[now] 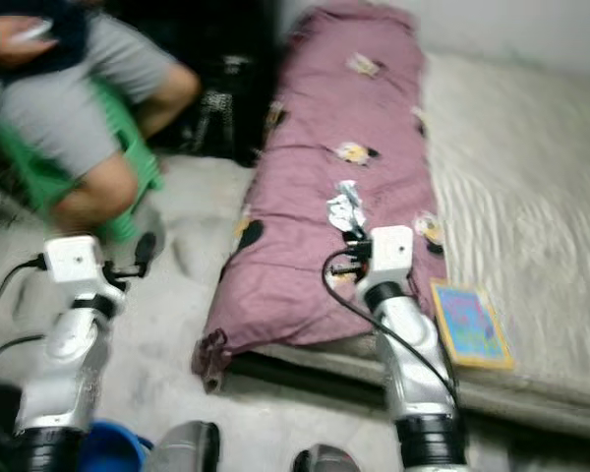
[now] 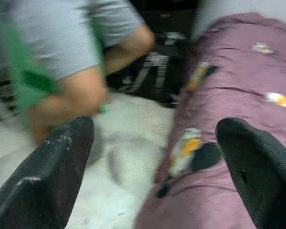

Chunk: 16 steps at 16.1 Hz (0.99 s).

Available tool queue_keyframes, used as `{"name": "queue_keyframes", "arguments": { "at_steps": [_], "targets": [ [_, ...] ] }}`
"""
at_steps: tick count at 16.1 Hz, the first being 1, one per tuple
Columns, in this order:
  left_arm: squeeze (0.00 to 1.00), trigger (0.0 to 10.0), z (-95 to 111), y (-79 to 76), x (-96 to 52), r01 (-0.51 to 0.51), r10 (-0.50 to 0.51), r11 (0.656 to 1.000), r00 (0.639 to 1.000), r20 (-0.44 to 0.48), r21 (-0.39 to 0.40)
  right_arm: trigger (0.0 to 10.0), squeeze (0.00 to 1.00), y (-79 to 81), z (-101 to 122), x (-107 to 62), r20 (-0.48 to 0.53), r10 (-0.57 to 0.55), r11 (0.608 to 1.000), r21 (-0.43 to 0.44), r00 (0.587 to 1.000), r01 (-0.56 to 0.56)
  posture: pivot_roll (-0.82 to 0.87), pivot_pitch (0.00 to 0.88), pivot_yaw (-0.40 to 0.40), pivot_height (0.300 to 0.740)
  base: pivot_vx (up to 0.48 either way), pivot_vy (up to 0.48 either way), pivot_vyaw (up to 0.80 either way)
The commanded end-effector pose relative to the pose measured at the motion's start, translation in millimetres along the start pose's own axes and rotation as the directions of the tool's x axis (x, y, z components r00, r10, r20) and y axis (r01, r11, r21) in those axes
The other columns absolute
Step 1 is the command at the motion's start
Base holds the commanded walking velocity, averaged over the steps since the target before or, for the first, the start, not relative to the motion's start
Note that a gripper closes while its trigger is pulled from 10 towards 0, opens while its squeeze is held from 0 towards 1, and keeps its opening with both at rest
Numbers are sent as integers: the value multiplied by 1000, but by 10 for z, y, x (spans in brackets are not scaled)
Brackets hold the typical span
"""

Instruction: Clean up the room

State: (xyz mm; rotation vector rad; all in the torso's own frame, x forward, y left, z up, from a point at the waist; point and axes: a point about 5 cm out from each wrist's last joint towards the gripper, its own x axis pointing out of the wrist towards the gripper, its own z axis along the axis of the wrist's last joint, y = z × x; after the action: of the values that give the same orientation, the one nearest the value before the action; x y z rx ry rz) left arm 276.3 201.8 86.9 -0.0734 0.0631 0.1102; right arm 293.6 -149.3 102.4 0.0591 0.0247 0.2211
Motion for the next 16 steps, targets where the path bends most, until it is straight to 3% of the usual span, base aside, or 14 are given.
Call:
{"name": "queue_keyframes", "arguments": {
  "at_steps": [1,16],
  "targets": [
    [0,10000,9,-17,1,5,-5,1000,1000,4,3,10000,0,-10,-13,-10,-4,-1,1000,-2,1000,1,-7,99,-56,740,0,0,800],
    [0,10000,-5,-25,16,8,-8,1000,1000,-2,3,10000,0,-25,-18,-2,0,-9,1000,-3,1000,9,-9,96,-53,740,0,0,800]
  ]
}}
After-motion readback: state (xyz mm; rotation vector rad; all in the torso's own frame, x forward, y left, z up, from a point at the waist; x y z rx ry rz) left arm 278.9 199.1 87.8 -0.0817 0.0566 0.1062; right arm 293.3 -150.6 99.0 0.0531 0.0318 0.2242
